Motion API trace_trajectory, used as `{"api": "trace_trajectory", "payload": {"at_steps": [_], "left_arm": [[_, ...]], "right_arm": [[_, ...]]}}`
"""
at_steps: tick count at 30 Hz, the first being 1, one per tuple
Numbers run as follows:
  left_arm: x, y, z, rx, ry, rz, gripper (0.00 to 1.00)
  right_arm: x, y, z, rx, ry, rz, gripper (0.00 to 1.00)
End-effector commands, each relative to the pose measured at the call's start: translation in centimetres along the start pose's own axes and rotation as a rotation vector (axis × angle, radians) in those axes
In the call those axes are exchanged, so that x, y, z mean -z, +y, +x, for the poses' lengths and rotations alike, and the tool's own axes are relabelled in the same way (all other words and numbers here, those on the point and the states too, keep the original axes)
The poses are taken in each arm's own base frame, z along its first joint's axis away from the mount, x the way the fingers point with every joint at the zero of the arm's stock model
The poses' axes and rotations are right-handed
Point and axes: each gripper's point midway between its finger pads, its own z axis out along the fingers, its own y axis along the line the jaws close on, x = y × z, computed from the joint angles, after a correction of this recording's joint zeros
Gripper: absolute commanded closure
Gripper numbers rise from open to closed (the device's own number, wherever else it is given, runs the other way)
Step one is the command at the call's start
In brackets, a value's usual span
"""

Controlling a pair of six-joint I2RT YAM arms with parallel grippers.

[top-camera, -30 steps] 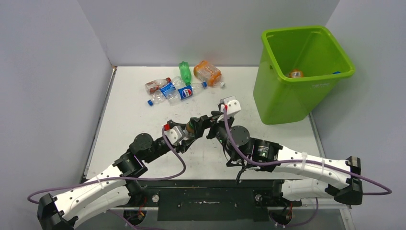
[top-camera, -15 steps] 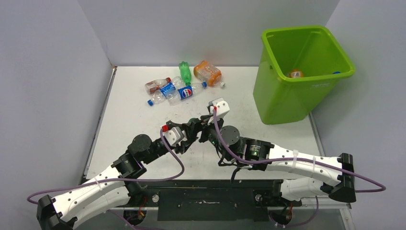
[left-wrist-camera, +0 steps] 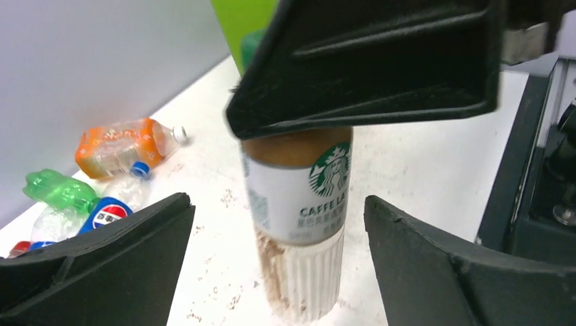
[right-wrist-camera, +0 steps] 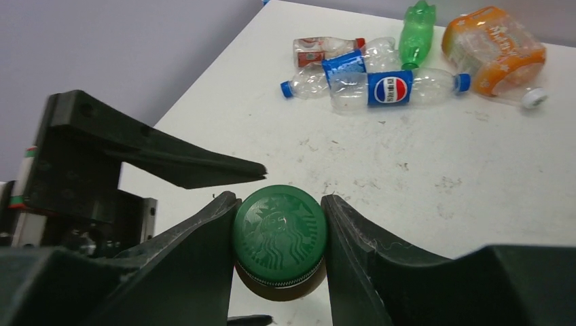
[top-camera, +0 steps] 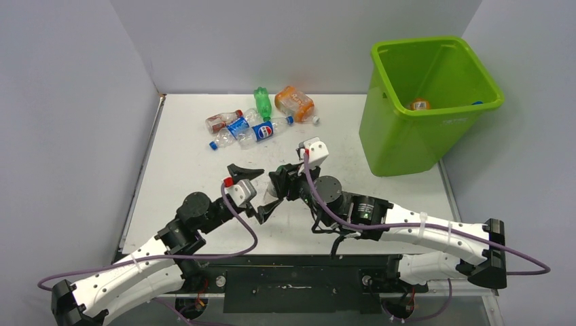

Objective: Put the plastic bottles in the bin
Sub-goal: Pick up the plastic bottle at the center of the board.

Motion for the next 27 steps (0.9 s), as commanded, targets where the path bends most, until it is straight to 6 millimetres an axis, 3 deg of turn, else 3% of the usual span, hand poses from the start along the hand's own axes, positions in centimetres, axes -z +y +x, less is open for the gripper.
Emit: {"api": "trace_trajectory", "payload": {"at_steps": [1,8,10,13,16,18,19,20,21,24,27], "left_arm": [[0.7,1.1,-4.1,0.006,-0.152,-0.059,0.04],[1.7,4.3,-4.5,-0.007,-0.152,-0.239,0.04],[2.1,5.1,-4.5,-0.017,-0.148,-0.284,0.04],[2.7,6.2,-4.4,-0.022,-0.147,-0.351,0.04],[3.1,7.2,-4.2,-0.018,-0.138,-0.409,0.04],[3.2,7.5,-4.1,-0.016,-0.133,-0.430,0.04],[3.3,7.7,-4.1,-0.015,-0.129,-0.440,0.04],[3.3,7.9,-4.0,-0.014,-0.123,-0.451,0.04],[3.4,8.1,-3.8,-0.012,-0.113,-0.467,0.04],[3.8,8.8,-3.6,-0.003,-0.094,-0.511,0.04],[3.9,9.0,-3.6,-0.001,-0.094,-0.529,0.04]], "right_arm": [[2.8,-2.1,-7.5,0.021,-0.122,0.086,0.95],[10.2,-8.3,-22.2,0.063,-0.382,0.423,0.95],[12.7,-10.4,-25.5,0.060,-0.451,0.566,0.95],[14.7,-12.3,-28.9,0.103,-0.513,0.728,0.95],[14.6,-14.3,-31.9,0.119,-0.575,0.846,0.95],[14.7,-16.7,-35.3,0.058,-0.657,0.906,0.95],[13.3,-18.2,-35.8,0.081,-0.639,0.949,0.95],[13.8,-19.5,-37.2,0.037,-0.691,0.971,0.95],[12.6,-20.6,-37.4,0.039,-0.690,1.000,0.95],[11.8,-23.2,-38.2,0.018,-0.743,1.096,0.95],[11.1,-27.3,-38.1,0.013,-0.736,1.225,0.95]]}}
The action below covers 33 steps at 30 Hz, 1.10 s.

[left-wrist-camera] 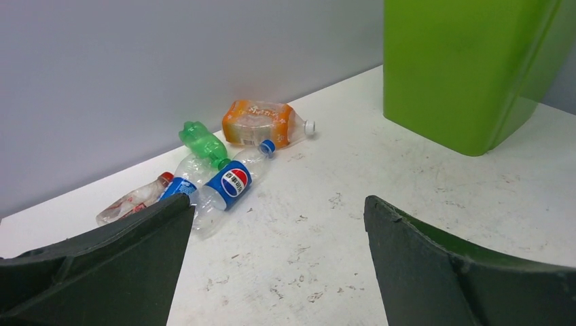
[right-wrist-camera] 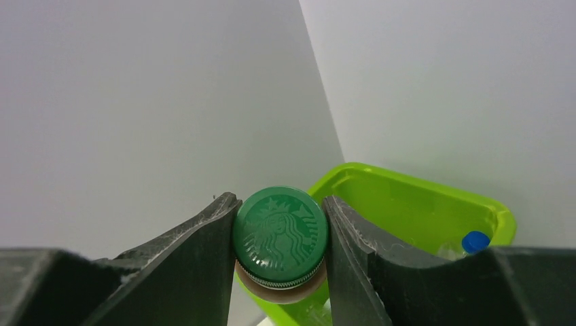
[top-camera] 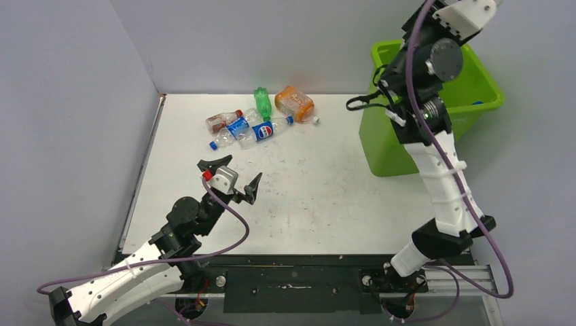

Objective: Put the plastic bottles in the bin
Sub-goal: Pick up the plastic bottle at the center of the board, then place the plastic bottle in the trash bin.

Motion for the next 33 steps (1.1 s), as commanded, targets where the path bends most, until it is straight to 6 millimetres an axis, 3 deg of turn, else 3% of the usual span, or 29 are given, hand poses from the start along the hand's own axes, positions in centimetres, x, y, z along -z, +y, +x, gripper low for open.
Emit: {"api": "trace_trajectory", "payload": {"at_steps": [1,7,14,15,18,19,21,27,30,32,33], "left_arm": [[0.0,1.3,-1.4,0.014,-0.029,-0.072,0.04],[0.1,2.1,-1.2,0.017,-0.018,-0.118,0.04],[-0.2,2.5,-0.5,0.014,0.022,-0.150,0.04],[-0.2,2.4,-0.4,0.014,0.023,-0.146,0.04],[-0.2,2.4,-0.3,0.010,0.024,-0.145,0.04],[-0.2,2.5,-0.3,0.008,0.025,-0.147,0.04],[-0.2,2.5,-0.2,0.002,0.028,-0.149,0.04],[-0.1,2.8,-0.1,-0.018,0.033,-0.165,0.04],[-0.1,3.0,0.0,-0.026,0.034,-0.174,0.04],[-0.1,3.0,0.1,-0.028,0.035,-0.175,0.04],[-0.1,3.0,0.1,-0.031,0.034,-0.176,0.04]], "right_arm": [[-4.5,-1.0,3.3,0.023,0.003,0.108,0.95],[-9.7,-5.3,8.5,0.041,0.060,0.233,0.95],[-12.5,-9.7,14.4,0.164,0.176,0.312,0.93],[-12.6,-10.0,15.0,0.171,0.194,0.306,0.85],[-12.6,-9.7,16.2,0.175,0.229,0.250,0.32],[-12.6,-9.3,16.1,0.164,0.229,0.229,0.21],[-12.6,-8.3,15.1,0.128,0.218,0.192,0.12],[-9.7,-2.6,10.9,0.047,0.152,0.063,0.01],[-6.3,1.2,8.1,-0.019,0.115,-0.045,0.00],[-2.9,3.8,6.3,-0.055,0.099,-0.140,0.00],[-0.7,5.0,6.5,-0.056,0.109,-0.190,0.00]]}}
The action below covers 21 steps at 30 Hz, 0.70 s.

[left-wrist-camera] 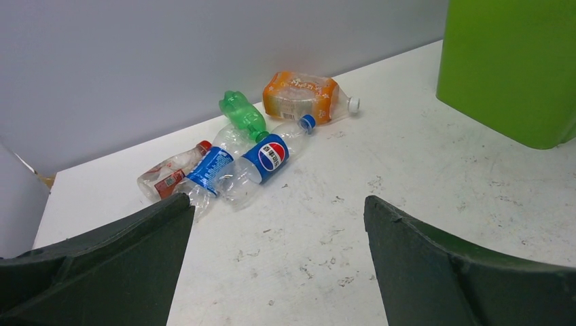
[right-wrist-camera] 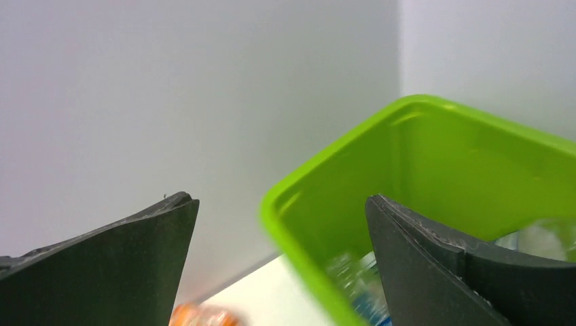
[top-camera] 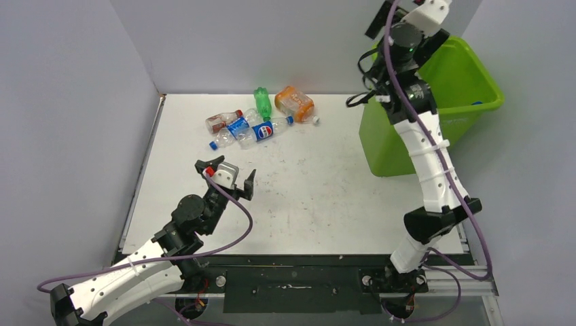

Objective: Put the plastic bottles in the bin
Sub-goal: Place the plastic bottle in the trash bin.

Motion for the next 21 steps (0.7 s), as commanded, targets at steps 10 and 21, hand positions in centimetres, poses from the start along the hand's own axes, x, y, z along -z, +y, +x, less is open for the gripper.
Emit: {"api": "trace_trajectory", "payload": {"at_steps": [10,21], "left_arm": [[-0.2,1.6,-1.6,0.016,-0.025,-0.093,0.04],[-0.9,1.5,-1.1,0.035,0.055,-0.098,0.04]], "right_arm": [[26.6,8.5,0.2,-0.167,0.073,-0.790,0.00],[33.2,2.6,20.7,-0.111,0.401,-0.948,0.00]]}}
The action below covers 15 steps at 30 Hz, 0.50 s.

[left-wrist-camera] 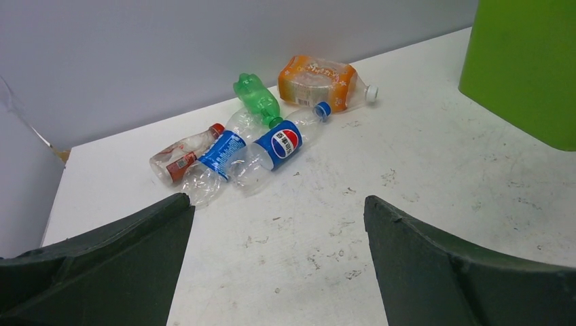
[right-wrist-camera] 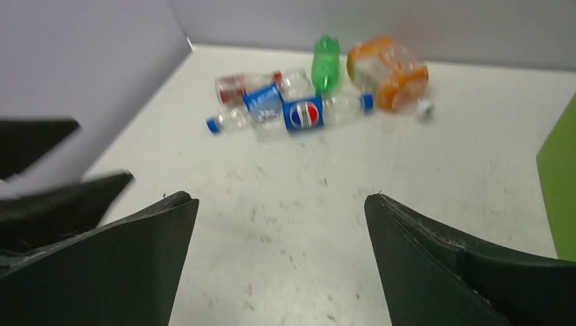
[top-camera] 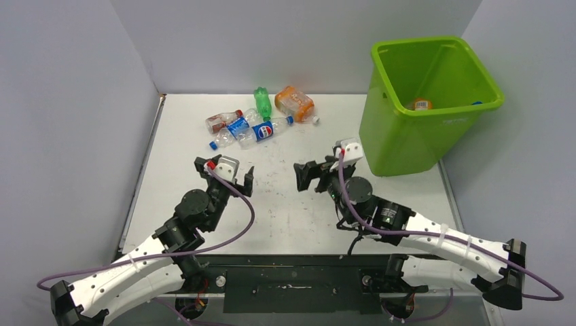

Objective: Put the plastic bottles in the bin
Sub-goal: Place the plastic bottle in the trash bin.

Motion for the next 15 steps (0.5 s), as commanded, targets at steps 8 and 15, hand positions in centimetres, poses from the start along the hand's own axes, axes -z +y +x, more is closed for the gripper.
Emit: {"api": "trace_trajectory", "payload": {"at_steps": [8,15], "left_arm": [[-4.4,4.0,3.1,0.197,0.245,-0.195,0.04],[-8.0,6.9,8.4,0.360,0.457,-0.310,0.04]], "right_arm": [[3.2,-4.0,13.7,-0.134,0.176,0.027,0.00],[4.5,-5.0,19.0,-0.173,0.260,0.013,0.00]]}}
